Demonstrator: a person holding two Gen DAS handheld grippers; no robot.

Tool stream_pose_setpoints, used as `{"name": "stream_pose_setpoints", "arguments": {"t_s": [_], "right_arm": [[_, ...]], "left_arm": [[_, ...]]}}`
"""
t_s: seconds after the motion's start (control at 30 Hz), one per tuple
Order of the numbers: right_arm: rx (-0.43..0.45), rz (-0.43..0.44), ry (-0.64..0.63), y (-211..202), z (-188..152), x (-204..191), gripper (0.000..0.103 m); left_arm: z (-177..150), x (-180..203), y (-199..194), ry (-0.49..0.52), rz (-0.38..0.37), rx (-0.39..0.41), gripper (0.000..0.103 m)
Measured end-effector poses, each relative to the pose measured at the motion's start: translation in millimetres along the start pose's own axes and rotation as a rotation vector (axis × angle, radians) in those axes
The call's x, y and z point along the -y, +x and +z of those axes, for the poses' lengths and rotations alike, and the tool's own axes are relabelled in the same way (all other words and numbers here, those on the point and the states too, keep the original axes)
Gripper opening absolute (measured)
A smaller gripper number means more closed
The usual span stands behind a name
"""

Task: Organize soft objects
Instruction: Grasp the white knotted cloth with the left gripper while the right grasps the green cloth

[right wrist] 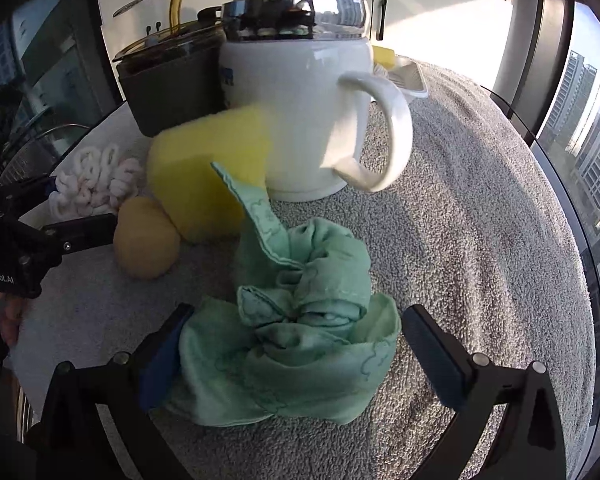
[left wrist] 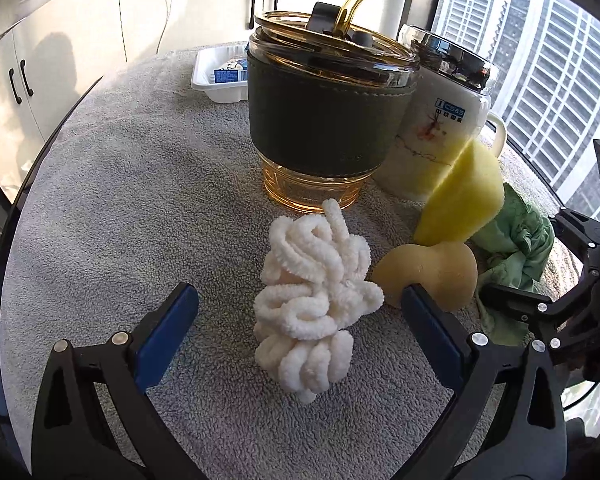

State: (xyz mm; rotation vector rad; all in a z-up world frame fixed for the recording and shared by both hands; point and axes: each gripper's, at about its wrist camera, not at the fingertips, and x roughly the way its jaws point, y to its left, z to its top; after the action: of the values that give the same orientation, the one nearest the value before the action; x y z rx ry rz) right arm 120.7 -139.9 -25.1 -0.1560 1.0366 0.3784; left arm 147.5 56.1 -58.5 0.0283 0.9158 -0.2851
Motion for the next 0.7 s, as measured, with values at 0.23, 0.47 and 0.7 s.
{"name": "stream_pose_setpoints", "arguments": {"t_s": [0.23,0.47,0.7], "right_arm": [[-0.016,-0.001,0.000,1.8,5.8,1.0,0.103],[-0.011,0.003,0.002,1.2,4.7,1.4,0.102],[0.028,0.001,-0.002,-7.6,4.7,2.1,0.063]], "left_arm": [[1.3,-11.1,-0.8,-0.056,-0.003,0.005,0.083],[-1.8,-6.7,-1.7,-0.037,-0.017,0.008,0.025],[-3.9,5.6,-13.5,-0.014,-0.069,0.052,0.015]]}}
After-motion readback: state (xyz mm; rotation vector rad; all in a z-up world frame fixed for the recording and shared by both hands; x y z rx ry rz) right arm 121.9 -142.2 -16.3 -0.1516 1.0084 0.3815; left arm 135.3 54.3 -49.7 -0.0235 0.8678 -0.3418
